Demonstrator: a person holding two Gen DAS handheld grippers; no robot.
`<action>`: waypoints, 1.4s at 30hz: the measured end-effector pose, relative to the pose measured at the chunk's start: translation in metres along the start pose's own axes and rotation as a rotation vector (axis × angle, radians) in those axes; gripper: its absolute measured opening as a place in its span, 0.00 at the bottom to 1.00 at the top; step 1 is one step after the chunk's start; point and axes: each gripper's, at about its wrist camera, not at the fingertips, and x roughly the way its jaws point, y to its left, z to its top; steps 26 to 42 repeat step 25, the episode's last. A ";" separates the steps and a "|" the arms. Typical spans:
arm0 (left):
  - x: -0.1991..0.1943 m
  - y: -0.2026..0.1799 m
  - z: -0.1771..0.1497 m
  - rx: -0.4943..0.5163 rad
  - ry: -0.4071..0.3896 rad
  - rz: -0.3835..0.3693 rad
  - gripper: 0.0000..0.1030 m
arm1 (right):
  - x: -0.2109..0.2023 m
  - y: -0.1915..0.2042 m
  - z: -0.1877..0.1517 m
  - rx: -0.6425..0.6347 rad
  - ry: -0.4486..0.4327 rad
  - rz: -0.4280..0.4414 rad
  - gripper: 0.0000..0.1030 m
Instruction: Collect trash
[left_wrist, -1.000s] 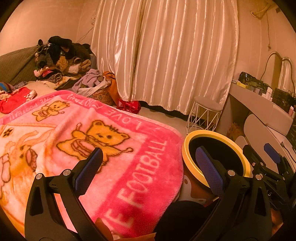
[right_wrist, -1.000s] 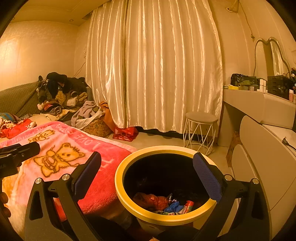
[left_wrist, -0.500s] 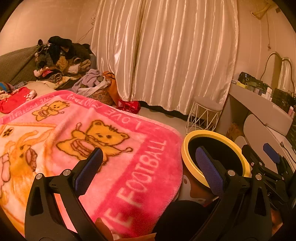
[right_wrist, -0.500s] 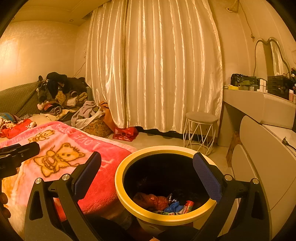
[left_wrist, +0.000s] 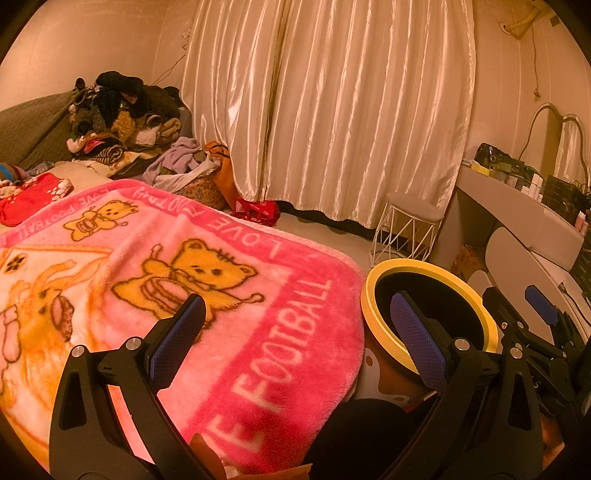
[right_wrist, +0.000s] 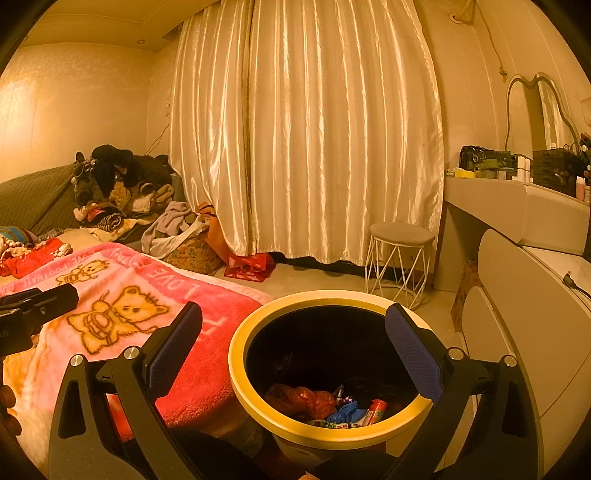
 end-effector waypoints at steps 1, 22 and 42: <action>0.000 0.000 0.000 0.001 0.000 -0.001 0.89 | 0.000 0.000 -0.001 -0.001 0.000 0.000 0.94; -0.079 0.272 -0.041 -0.482 0.127 0.714 0.89 | 0.042 0.274 0.041 -0.217 0.241 0.776 0.94; -0.104 0.346 -0.079 -0.613 0.195 0.909 0.89 | 0.059 0.385 0.001 -0.347 0.504 0.928 0.94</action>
